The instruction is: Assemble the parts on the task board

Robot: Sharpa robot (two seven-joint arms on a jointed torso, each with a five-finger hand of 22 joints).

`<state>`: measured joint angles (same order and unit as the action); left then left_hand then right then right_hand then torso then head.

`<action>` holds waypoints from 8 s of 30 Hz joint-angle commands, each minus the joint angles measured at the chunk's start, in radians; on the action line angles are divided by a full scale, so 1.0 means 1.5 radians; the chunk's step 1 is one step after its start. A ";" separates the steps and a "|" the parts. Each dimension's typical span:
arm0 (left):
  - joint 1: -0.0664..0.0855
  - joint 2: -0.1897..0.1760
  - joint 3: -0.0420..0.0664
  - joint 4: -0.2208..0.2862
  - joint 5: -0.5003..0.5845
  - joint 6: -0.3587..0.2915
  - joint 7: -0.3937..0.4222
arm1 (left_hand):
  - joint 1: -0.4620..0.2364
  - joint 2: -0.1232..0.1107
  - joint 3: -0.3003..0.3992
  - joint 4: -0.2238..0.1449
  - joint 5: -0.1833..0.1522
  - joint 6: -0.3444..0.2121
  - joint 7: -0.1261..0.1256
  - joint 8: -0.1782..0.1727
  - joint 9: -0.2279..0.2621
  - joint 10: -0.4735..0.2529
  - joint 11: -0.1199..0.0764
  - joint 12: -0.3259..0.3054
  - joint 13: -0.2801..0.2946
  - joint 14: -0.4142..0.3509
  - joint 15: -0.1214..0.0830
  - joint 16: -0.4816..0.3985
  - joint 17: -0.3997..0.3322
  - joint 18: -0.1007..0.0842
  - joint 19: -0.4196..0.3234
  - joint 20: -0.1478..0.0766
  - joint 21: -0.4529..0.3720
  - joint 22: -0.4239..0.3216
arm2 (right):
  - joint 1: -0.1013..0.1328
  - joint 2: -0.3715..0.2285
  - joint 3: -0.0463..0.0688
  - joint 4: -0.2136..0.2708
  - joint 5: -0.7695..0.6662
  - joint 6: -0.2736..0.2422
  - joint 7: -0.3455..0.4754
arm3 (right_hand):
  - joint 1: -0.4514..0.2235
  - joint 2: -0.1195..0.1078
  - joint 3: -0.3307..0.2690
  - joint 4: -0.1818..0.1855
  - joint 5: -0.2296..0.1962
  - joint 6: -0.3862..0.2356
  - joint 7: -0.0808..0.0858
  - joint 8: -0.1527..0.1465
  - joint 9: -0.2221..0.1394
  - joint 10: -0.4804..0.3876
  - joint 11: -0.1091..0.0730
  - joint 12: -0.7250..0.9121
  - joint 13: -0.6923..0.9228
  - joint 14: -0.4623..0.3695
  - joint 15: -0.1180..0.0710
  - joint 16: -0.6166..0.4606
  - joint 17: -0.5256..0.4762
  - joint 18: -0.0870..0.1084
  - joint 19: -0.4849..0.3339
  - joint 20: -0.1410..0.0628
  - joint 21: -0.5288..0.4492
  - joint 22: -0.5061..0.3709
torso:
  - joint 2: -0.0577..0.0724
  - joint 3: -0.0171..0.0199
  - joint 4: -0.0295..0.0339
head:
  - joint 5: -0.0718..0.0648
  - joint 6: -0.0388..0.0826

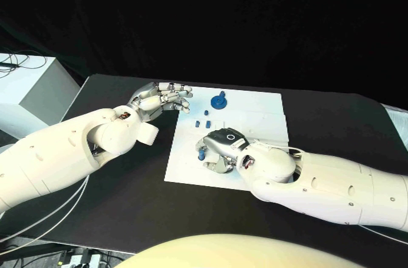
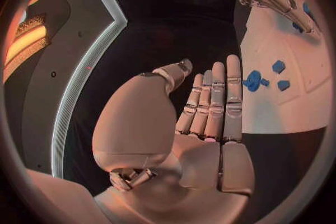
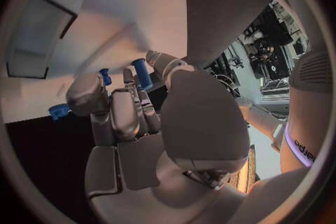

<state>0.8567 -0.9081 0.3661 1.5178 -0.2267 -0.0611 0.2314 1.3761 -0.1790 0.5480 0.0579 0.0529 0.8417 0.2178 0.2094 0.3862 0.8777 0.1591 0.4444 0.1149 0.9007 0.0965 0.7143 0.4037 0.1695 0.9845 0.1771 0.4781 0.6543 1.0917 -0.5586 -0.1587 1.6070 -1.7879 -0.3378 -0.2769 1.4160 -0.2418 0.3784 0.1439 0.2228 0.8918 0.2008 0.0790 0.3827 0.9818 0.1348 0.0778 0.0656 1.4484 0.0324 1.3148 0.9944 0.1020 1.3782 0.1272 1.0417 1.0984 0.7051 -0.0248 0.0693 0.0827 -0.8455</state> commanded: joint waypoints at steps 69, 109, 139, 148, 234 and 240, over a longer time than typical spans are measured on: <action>-0.026 0.006 0.001 -0.010 0.001 0.014 0.005 | 0.003 0.009 0.005 0.000 0.001 -0.004 0.003 0.003 -0.001 -0.002 0.002 0.003 -0.001 0.004 -0.001 -0.004 0.001 0.007 0.000 0.000 -0.002 0.001 | 0.059 -0.288 0.002 0.114 0.436 0.047 -0.279 | -0.197 0.057 -0.223 0.100 0.076 0.103 -0.085 0.151 0.090 0.372 -0.092 0.962 0.970 0.068 -0.068 0.151 0.315 -0.037 0.088 -0.061 0.214 0.211 | -0.019 0.0033 -0.0194 | -0.106 0.006; -0.026 0.007 0.001 -0.015 0.001 0.013 0.006 | 0.003 0.009 0.006 -0.001 0.001 -0.005 0.004 0.004 -0.002 -0.002 0.002 0.004 -0.002 0.005 -0.001 -0.005 0.002 0.007 0.000 0.000 -0.002 0.002 | 0.035 -0.232 0.001 0.078 0.423 0.018 -0.274 | -0.138 0.093 -0.254 0.098 0.186 0.099 -0.088 0.160 0.110 0.371 -0.095 0.960 0.972 0.070 -0.071 0.154 0.327 -0.039 0.090 -0.064 0.225 0.225 | -0.018 0.0035 -0.0188 | -0.101 -0.001; -0.026 0.007 0.000 -0.013 0.000 0.021 0.005 | 0.017 0.014 0.026 -0.020 0.001 -0.004 0.004 0.007 -0.007 0.000 0.002 0.003 -0.007 0.007 -0.003 -0.013 0.002 0.006 -0.006 -0.005 0.014 0.019 | 0.078 -0.241 0.004 0.118 0.662 -0.012 -0.246 | -0.118 0.087 -0.211 0.098 0.235 0.101 -0.090 0.159 0.112 0.370 -0.097 0.958 0.972 0.071 -0.072 0.156 0.333 -0.041 0.093 -0.065 0.233 0.233 | -0.017 0.0037 -0.0184 | -0.098 0.002; -0.026 0.007 0.000 -0.012 0.000 0.023 0.005 | 0.016 0.014 0.027 -0.020 0.001 -0.004 0.004 0.007 -0.008 0.000 0.002 0.003 -0.007 0.007 -0.003 -0.013 0.002 0.006 -0.007 -0.005 0.015 0.020 | 0.078 -0.203 0.004 0.112 0.552 0.002 -0.250 | -0.130 0.077 -0.208 0.099 0.214 0.100 -0.088 0.159 0.112 0.369 -0.095 0.956 0.970 0.072 -0.071 0.156 0.334 -0.041 0.092 -0.064 0.232 0.234 | -0.017 0.0039 -0.0186 | -0.096 0.000; -0.027 0.000 0.000 -0.011 0.000 0.034 0.003 | 0.005 0.015 0.033 -0.018 0.001 -0.005 0.005 0.008 -0.011 -0.001 0.002 0.002 -0.010 0.007 -0.001 -0.017 0.003 0.005 -0.015 -0.003 0.020 0.028 | 0.046 -0.192 0.002 0.106 0.411 0.003 -0.135 | -0.108 0.105 -0.283 0.098 -0.031 0.116 -0.103 0.209 0.151 0.376 -0.106 0.962 0.980 0.075 -0.079 0.160 0.353 -0.048 0.102 -0.070 0.257 0.261 | -0.017 0.0049 -0.0196 | -0.079 -0.008; -0.027 0.000 0.000 -0.011 0.000 0.035 0.002 | 0.005 0.015 0.033 -0.018 0.001 -0.005 0.005 0.008 -0.011 -0.001 0.002 0.002 -0.010 0.007 -0.001 -0.017 0.003 0.005 -0.015 -0.003 0.020 0.028 | 0.044 -0.196 0.002 0.109 0.409 -0.001 -0.135 | -0.101 0.103 -0.279 0.098 -0.037 0.122 -0.106 0.215 0.154 0.377 -0.109 0.964 0.981 0.075 -0.081 0.161 0.354 -0.048 0.102 -0.071 0.260 0.264 | -0.017 0.0044 -0.0195 | -0.079 -0.009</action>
<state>0.8170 -0.9088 0.3661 1.4999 -0.2274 -0.0262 0.2295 1.3933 -0.1541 0.5921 0.0331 0.0528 0.8384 0.2143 0.2172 0.3707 0.8777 0.1591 0.4444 0.1005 0.9042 0.0929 0.6960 0.4076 0.1694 0.9701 0.1697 0.5005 0.6950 1.1595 -0.8524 -0.1551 1.7683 -1.1461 -0.3424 -0.5102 1.2520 -0.0881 -0.0473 0.2923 0.1722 1.0697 0.0415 0.3986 0.6129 1.4644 -0.0207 1.5184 1.3079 1.4647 -0.0810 1.5518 1.3073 0.0457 1.4643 0.0269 1.4260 1.3076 0.6795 -0.0175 0.0399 -0.0357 -0.8579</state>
